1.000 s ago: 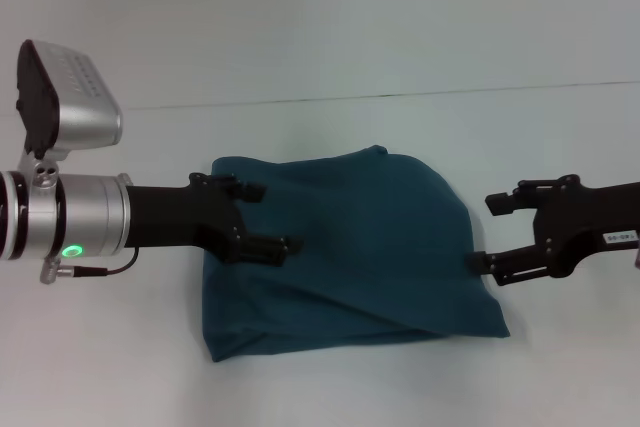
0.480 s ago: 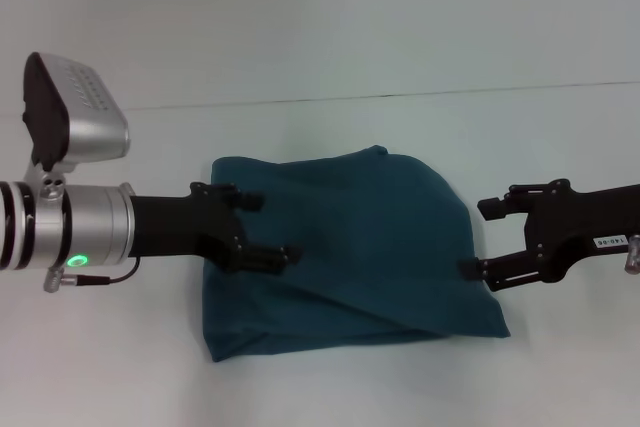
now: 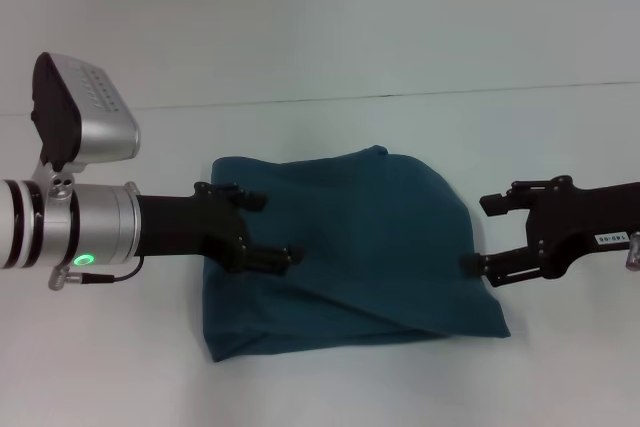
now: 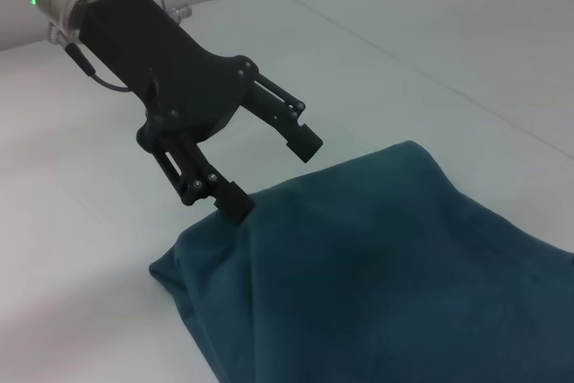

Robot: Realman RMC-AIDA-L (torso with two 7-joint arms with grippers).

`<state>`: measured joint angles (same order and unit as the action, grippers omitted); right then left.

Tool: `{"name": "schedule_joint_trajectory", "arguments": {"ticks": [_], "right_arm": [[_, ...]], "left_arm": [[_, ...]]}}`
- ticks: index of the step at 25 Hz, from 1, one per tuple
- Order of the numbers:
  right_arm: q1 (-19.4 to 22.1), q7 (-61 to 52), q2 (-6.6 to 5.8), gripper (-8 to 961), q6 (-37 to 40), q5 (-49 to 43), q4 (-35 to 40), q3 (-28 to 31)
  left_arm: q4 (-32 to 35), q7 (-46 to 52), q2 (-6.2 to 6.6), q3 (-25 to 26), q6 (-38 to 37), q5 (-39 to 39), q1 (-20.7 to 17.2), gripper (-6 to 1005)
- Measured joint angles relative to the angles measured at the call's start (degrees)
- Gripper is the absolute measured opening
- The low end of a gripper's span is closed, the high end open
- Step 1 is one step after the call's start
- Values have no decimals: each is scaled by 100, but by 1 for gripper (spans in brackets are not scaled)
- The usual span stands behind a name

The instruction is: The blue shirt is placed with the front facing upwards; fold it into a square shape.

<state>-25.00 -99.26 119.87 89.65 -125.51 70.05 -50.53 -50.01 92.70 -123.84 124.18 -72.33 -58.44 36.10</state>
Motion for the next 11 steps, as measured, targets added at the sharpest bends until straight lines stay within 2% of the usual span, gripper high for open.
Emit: {"name": "schedule_joint_trajectory", "arguments": {"ticks": [11], "right_arm": [[-31, 9, 0, 924, -89, 2, 0, -32]], "left_arm": [[0, 8, 0, 1, 17, 0, 2, 928]]}}
